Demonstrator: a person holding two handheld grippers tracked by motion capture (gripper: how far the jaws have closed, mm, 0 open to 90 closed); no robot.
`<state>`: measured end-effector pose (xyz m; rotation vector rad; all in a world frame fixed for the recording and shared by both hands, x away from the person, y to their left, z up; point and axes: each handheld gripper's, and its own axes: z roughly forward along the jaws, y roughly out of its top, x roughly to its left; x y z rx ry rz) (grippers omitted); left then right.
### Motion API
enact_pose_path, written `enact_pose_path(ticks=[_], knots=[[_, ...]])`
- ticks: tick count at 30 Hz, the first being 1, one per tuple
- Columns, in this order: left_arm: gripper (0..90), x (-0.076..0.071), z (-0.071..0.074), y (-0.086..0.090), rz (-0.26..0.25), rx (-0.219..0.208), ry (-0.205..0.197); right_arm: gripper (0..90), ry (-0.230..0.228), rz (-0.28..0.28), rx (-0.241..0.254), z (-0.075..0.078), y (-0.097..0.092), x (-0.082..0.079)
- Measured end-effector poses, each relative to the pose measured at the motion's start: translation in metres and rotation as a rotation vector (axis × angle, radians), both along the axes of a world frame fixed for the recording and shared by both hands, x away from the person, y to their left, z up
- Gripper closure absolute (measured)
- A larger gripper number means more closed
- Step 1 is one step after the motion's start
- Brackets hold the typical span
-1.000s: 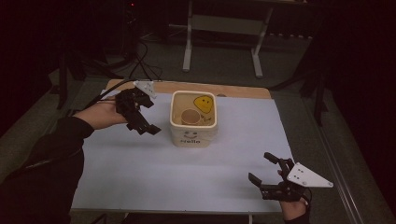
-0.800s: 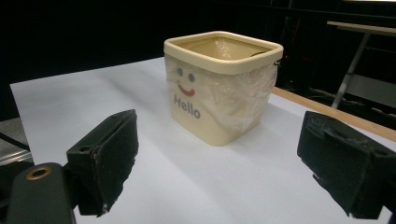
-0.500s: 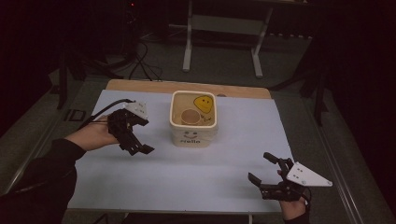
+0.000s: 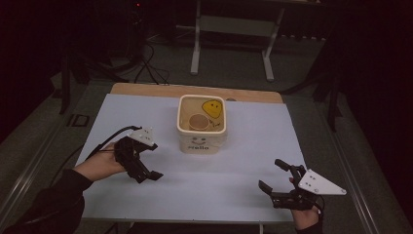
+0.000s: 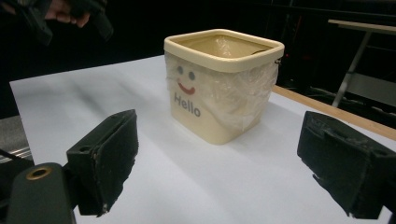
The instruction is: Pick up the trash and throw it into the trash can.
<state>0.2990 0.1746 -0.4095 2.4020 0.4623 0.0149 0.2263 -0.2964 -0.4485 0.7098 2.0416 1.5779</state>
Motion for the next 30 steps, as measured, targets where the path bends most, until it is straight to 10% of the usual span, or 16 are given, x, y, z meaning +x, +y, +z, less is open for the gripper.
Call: enact_pose_path(ticks=[30], knots=[[0.7,-0.038,-0.079,-0.004,0.073,-0.171,0.059,12.4,0.008,-0.003,-0.012,-0.002,0.003,0.002]])
